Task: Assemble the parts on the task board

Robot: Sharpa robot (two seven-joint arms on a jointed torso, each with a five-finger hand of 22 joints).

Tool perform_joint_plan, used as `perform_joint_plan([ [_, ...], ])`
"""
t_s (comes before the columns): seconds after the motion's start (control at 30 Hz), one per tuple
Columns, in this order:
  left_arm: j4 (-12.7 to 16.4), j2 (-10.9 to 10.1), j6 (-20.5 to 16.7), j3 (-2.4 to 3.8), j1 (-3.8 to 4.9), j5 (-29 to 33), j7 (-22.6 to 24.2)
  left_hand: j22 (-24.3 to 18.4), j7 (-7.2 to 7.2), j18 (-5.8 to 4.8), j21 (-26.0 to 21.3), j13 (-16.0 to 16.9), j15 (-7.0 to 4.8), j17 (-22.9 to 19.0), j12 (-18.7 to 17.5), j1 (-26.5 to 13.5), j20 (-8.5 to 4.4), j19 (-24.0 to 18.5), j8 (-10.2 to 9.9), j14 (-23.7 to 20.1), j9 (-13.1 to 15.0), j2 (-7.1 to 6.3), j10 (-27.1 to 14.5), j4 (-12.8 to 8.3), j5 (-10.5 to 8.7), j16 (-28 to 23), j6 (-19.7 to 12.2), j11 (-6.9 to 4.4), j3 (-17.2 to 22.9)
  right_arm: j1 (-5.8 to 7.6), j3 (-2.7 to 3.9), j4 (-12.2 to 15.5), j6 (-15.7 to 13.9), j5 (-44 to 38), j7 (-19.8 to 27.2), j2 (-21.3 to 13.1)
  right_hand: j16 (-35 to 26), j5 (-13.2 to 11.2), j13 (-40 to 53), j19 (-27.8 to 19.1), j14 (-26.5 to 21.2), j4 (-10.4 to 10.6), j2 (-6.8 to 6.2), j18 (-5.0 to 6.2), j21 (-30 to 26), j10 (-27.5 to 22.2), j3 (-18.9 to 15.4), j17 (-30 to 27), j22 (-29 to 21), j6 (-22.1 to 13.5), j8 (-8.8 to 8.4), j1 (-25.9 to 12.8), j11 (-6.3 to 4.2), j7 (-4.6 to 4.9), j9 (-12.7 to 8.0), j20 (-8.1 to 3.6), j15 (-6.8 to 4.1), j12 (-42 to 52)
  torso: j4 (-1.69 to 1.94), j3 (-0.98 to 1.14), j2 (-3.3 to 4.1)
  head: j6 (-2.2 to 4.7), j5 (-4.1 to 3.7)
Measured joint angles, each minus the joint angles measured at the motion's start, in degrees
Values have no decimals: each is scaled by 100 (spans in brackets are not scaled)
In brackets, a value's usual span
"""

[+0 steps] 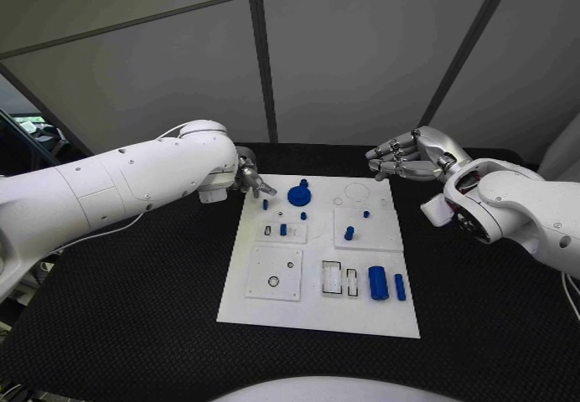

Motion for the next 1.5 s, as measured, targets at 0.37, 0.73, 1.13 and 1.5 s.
perform_joint_plan([
  [0.37,-246,180,162,-23,-16,-85,102,0,-1,0,0,10,0,0,26,38,0,0,0,0,-16,38,0,24,0,0,41,0,-24,0,0,-3,2,-1,0,13,0,0,0,0,0,0,0,0,-22,0,0,0,0,0,1,0,0,0,0,0,0,0,1,2,-3,-6,1],
  [0.73,-316,228,334,-45,-22,-129,150,0,-31,0,67,203,-1,0,215,237,0,0,0,1,-29,155,127,-1,0,33,153,-64,-78,0,0,-7,5,-1,1,30,0,0,1,0,0,0,0,0,-22,0,0,1,-4,0,1,0,0,0,0,0,0,0,8,5,-7,-26,-12],
  [1.13,-335,256,449,-61,-30,-139,176,0,-62,0,89,228,-1,0,249,382,0,0,50,1,5,272,148,-17,0,33,225,-85,-94,0,0,-9,8,-1,1,37,0,0,-4,0,0,0,0,0,-22,0,0,-4,-4,0,1,0,0,0,0,0,0,0,8,7,-7,-40,-1],
  [1.5,-344,262,453,-62,-32,-143,220,0,-115,0,89,245,-1,0,271,617,0,0,72,1,61,443,190,-103,0,32,278,-127,-39,0,0,-12,11,-1,1,45,0,0,-4,0,0,2,0,0,-22,0,2,-4,-3,0,1,1,0,0,0,0,0,0,8,8,-7,-48,-4],
])
